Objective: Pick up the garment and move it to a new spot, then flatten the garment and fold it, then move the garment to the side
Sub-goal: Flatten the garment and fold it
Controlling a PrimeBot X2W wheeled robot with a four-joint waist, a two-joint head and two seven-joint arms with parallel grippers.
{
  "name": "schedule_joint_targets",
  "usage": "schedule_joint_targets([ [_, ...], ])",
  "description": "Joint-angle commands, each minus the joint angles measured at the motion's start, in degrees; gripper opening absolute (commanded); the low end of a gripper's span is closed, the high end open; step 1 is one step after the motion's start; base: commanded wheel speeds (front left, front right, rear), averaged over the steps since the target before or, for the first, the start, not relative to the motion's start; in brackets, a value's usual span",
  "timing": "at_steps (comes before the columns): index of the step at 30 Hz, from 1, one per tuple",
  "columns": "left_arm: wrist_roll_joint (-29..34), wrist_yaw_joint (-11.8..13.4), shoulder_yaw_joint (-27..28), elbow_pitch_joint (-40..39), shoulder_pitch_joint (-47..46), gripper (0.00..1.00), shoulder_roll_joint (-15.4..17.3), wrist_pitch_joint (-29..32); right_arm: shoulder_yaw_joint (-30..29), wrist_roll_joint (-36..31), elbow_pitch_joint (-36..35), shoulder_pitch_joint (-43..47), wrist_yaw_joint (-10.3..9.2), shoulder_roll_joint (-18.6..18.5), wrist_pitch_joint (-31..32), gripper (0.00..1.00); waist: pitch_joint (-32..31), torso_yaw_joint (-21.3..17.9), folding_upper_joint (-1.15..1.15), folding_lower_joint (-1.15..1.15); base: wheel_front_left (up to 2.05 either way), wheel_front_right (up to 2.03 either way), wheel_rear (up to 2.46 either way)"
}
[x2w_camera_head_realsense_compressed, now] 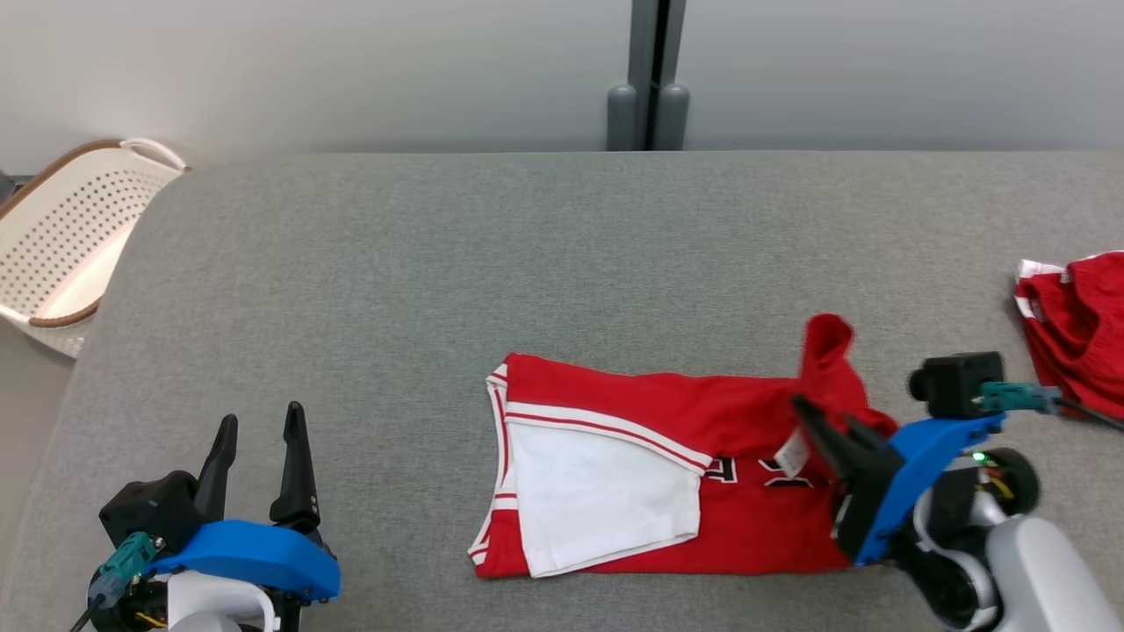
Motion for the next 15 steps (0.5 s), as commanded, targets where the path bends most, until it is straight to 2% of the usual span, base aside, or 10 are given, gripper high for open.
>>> schedule_joint_targets([
  [1,0.0,-0.1,0.1,0.3,-0.1,1.00,-0.1,-0.4,1.3,0.8,-1.1,0.2,0.03,1.2,0.4,0.00,0.1,0.7,-0.01,0.00,0.00,0.00,0.00],
  [7,0.0,-0.4,-0.9,0.6,-0.9,1.00,-0.7,-0.3,7.5,1.8,0.1,-2.5,0.03,5.0,0.6,0.00,0.0,2.9,-0.01,0.00,0.00,0.00,0.00],
  [15,0.1,-1.1,-2.0,1.5,-2.0,1.00,-1.6,-0.5,12.8,3.5,7.7,-7.0,0.03,7.5,-1.7,0.00,0.3,5.4,-0.01,0.00,0.00,0.00,0.00],
])
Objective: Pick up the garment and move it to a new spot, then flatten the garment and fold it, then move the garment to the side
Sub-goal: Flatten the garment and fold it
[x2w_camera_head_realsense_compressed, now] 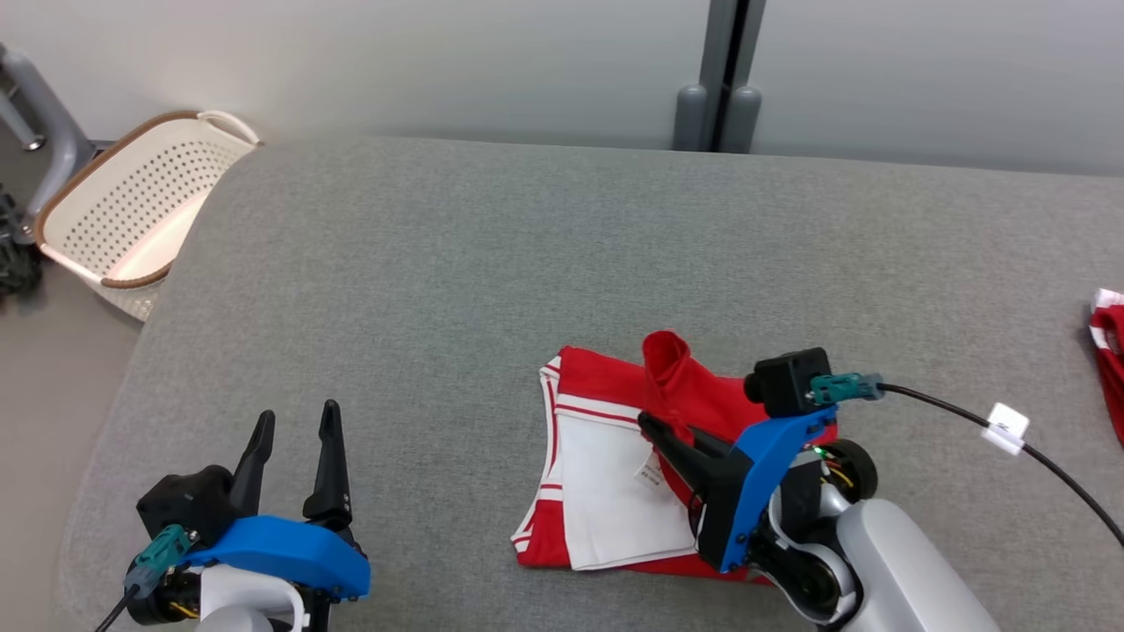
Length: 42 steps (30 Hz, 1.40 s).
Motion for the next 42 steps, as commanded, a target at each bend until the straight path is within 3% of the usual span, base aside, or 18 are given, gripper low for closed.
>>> schedule_joint_targets([
  [1,0.2,-0.2,-0.1,0.2,-1.0,1.00,-0.1,-0.3,0.3,0.6,0.7,-1.0,0.03,0.1,-0.7,0.00,0.3,0.5,0.00,0.00,0.00,0.00,0.00],
  [12,0.6,-1.2,-1.9,2.5,-2.8,1.00,-1.5,-0.5,8.0,8.7,15.5,-9.4,0.04,0.3,-8.6,0.03,0.7,3.9,0.00,0.00,0.00,0.00,0.00],
  [14,0.6,-1.3,-2.2,2.8,-3.1,1.00,-1.7,-0.5,8.9,9.6,18.5,-10.9,0.04,0.3,-10.2,0.45,0.6,4.1,0.00,0.00,0.00,0.00,0.00],
  [15,0.6,-1.4,-2.3,2.9,-3.2,1.00,-1.8,-0.5,9.6,10.1,19.8,-11.6,0.04,0.3,-10.9,0.81,0.6,4.2,0.00,0.00,0.00,0.00,0.00],
  [16,0.5,-1.5,-2.4,3.1,-3.3,1.00,-1.8,-0.5,10.2,10.6,20.8,-12.3,0.04,0.3,-11.8,1.00,0.6,4.2,0.00,0.00,0.00,0.00,0.00],
  [27,0.4,-1.4,-2.8,3.6,-3.2,1.00,-1.9,-1.0,15.0,16.3,23.4,-17.3,0.03,0.2,-19.2,1.00,0.3,1.3,0.00,0.00,0.00,0.00,0.00],
  [34,0.7,-1.2,-3.2,3.1,-3.6,1.00,-2.0,-1.0,11.8,7.1,26.6,-19.2,0.03,-0.6,-26.4,1.00,0.4,-0.8,0.00,0.00,0.00,0.00,0.00],
  [40,0.6,-1.1,-3.4,2.8,-3.9,1.00,-1.9,-1.0,10.6,0.7,26.0,-15.1,0.03,-1.7,-29.5,1.00,0.9,-1.7,0.00,0.00,0.00,0.00,0.00],
  [42,0.6,-1.1,-3.4,2.7,-4.0,1.00,-1.7,-1.0,10.9,0.1,25.3,-13.5,0.03,-1.6,-29.0,0.40,1.1,-1.8,0.00,0.00,0.00,0.00,0.00],
])
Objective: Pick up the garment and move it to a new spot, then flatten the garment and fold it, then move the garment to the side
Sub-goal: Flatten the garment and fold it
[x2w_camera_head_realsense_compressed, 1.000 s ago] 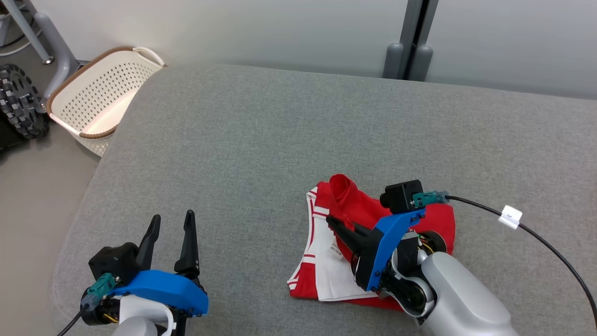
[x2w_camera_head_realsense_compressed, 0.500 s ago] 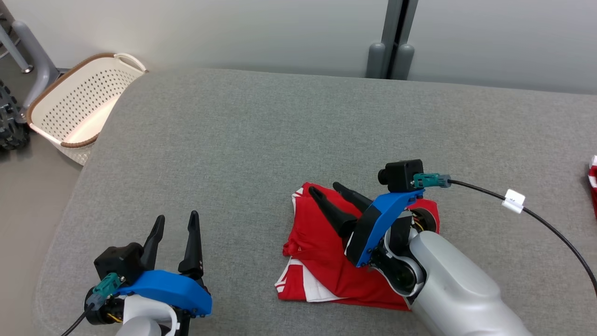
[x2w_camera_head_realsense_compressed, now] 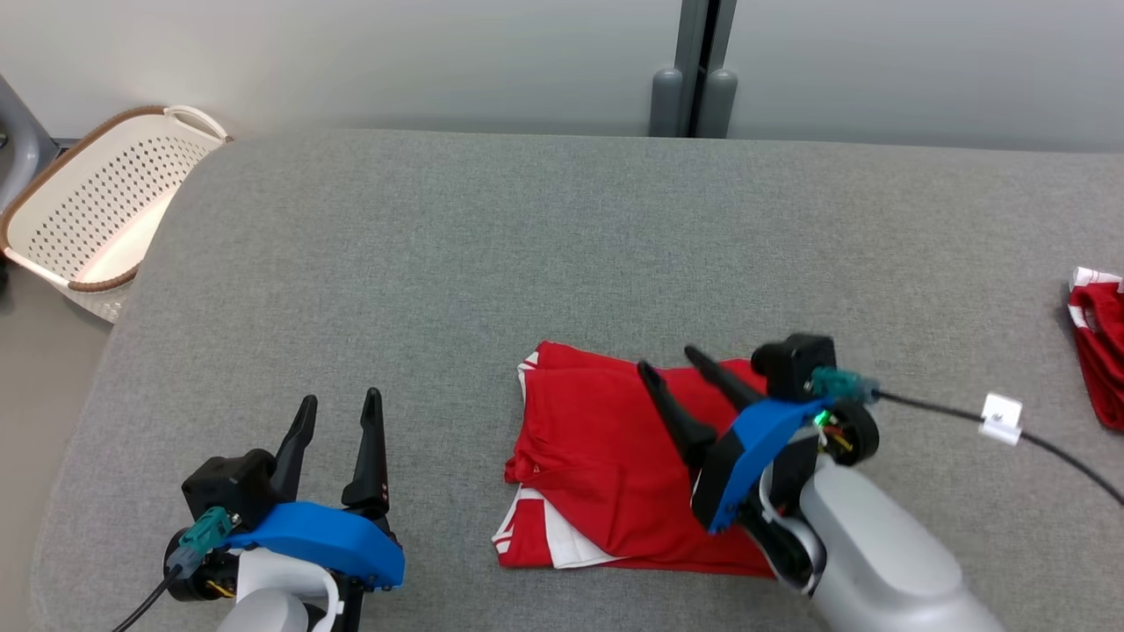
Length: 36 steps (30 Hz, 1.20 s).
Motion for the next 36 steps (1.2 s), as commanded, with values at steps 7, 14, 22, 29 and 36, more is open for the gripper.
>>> schedule_joint_targets([
  [7,0.0,0.4,0.2,-0.4,-1.2,1.00,0.5,-0.3,2.6,-1.9,-0.5,5.7,0.03,-0.1,2.2,0.00,0.9,1.0,0.00,0.00,0.00,0.00,0.00],
  [14,-0.2,0.4,0.1,-0.1,-1.4,1.00,0.5,-0.5,5.2,-3.3,2.3,7.4,0.03,0.9,2.9,0.00,1.4,2.9,0.00,0.00,0.00,0.00,0.00],
  [22,-0.4,0.6,0.4,-0.1,-1.2,1.00,0.7,-0.7,12.8,-1.1,0.6,6.4,0.03,1.9,2.9,0.00,1.7,4.0,0.00,0.00,0.00,0.00,0.00],
  [29,-0.7,0.7,0.2,0.0,-1.4,1.00,0.5,-0.8,23.5,3.8,-2.2,4.8,0.02,1.7,4.6,0.00,1.7,3.4,0.00,0.00,0.00,0.00,0.00],
  [36,-0.6,0.6,0.2,0.1,-1.5,1.00,0.8,-1.1,22.8,4.8,-1.9,2.8,0.03,1.8,-1.5,0.00,1.4,1.5,0.00,0.00,0.00,0.00,0.00],
])
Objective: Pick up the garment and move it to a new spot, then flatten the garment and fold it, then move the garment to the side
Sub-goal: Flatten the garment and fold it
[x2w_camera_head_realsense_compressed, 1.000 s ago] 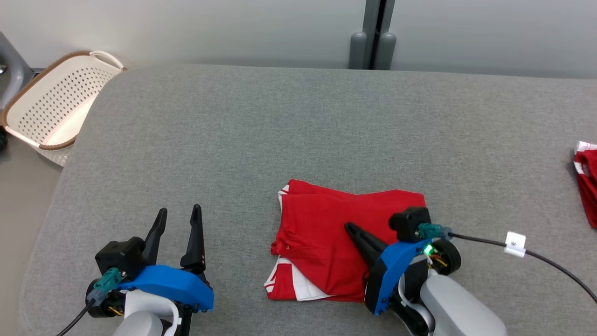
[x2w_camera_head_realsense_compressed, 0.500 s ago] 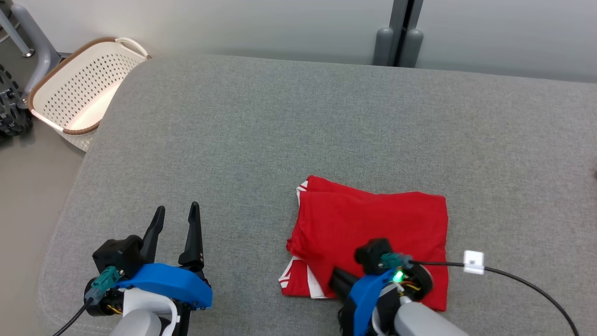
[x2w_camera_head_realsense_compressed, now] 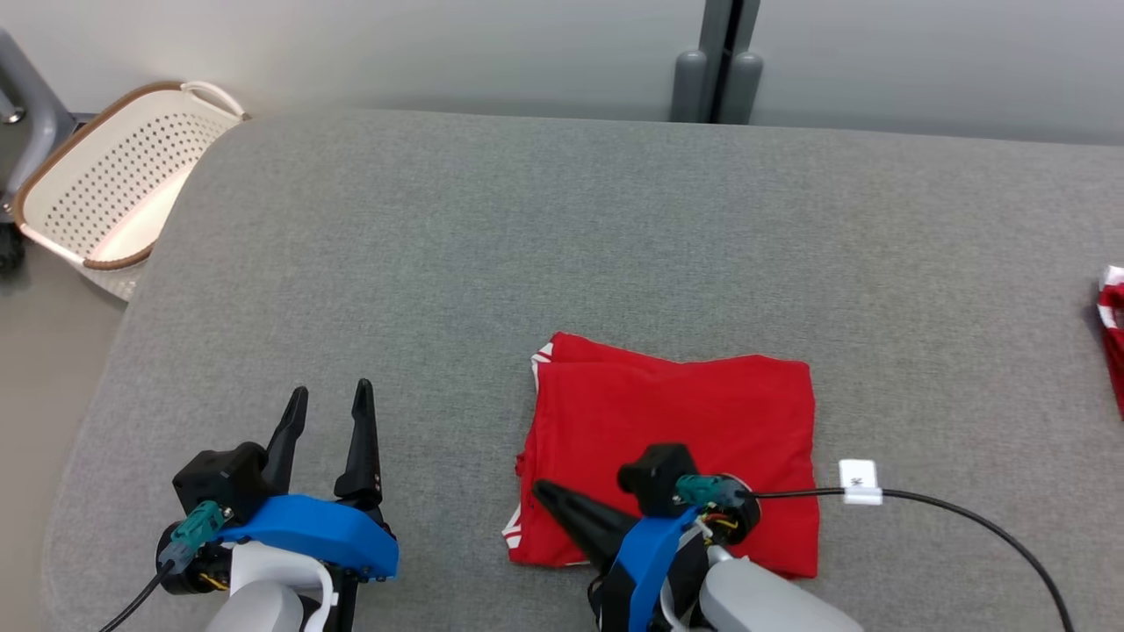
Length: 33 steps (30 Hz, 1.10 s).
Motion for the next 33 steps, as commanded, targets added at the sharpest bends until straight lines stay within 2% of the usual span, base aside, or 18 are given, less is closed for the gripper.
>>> schedule_joint_targets([
  [1,0.1,0.0,0.1,-0.1,-0.9,1.00,0.3,-0.4,-0.4,0.4,0.0,-0.4,0.03,-0.2,-0.8,0.00,-0.3,-0.5,0.00,0.00,0.00,0.00,0.00],
  [2,0.4,0.3,0.2,-0.2,-1.2,1.00,0.1,-0.6,-2.2,0.5,0.2,-1.2,0.03,-0.2,-3.1,0.00,-0.7,-1.2,0.00,0.00,0.00,0.00,0.00],
  [3,0.7,0.4,0.2,-0.3,-1.3,1.00,-0.1,-0.8,-3.5,0.2,0.4,-1.3,0.03,-0.2,-4.1,0.11,-0.9,-1.7,0.00,0.00,0.00,0.00,0.00],
  [5,0.9,0.5,0.2,-0.3,-1.6,1.00,-0.5,-1.0,-6.6,-0.7,0.8,-1.2,0.03,-0.4,-5.8,0.39,-1.3,-2.6,0.00,0.00,0.00,0.00,0.00],
  [6,1.2,0.6,0.3,-0.4,-1.8,1.00,-0.7,-1.3,-8.5,-1.3,0.9,-1.2,0.03,-0.6,-6.4,0.48,-1.6,-3.1,0.00,0.00,0.00,0.00,0.00],
  [7,1.4,0.5,0.3,-0.5,-1.9,1.00,-1.0,-1.4,-10.4,-1.9,0.8,-0.9,0.03,-0.6,-6.9,0.88,-1.9,-3.5,0.00,0.00,0.00,0.00,0.00],
  [8,1.6,0.4,0.4,-0.4,-1.8,1.00,-1.4,-1.5,-12.6,-2.7,0.5,-0.3,0.03,-0.7,-7.2,1.00,-2.3,-3.9,0.00,0.00,0.00,0.00,0.00],
  [10,2.3,0.4,0.4,-0.2,-1.8,1.00,-1.7,-1.9,-16.9,-4.8,-0.1,1.1,0.03,-0.9,-7.5,1.00,-2.8,-4.9,0.00,0.00,0.00,0.00,0.00],
  [11,2.3,0.4,0.4,-0.2,-1.8,1.00,-1.7,-1.9,-16.9,-4.8,-0.1,1.1,0.03,-0.9,-7.5,1.00,-2.8,-4.9,0.00,0.00,0.00,0.00,0.00],
  [18,4.3,0.2,0.9,1.0,0.2,1.00,-3.3,-2.2,-34.7,-14.9,-8.5,9.4,0.02,-0.7,-7.6,1.00,-4.7,-7.5,0.00,0.00,0.00,0.00,0.00],
  [23,5.6,-0.5,2.4,1.3,2.2,1.00,-4.2,-2.3,-44.3,-21.1,-13.7,16.5,0.03,-0.2,-7.6,1.00,-6.5,-8.4,0.00,0.00,0.00,0.00,0.00],
  [28,7.3,-1.2,4.3,1.8,5.1,1.00,-4.4,-2.3,-49.2,-24.2,-16.5,21.3,0.03,-0.1,-7.6,1.00,-8.2,-8.8,0.00,0.00,0.00,0.00,0.00],
  [33,8.6,-1.6,5.7,2.4,7.1,1.00,-4.1,-2.3,-50.4,-24.9,-17.6,23.3,0.03,-0.1,-7.6,1.00,-9.0,-9.1,0.00,0.00,0.00,0.00,0.00],
])
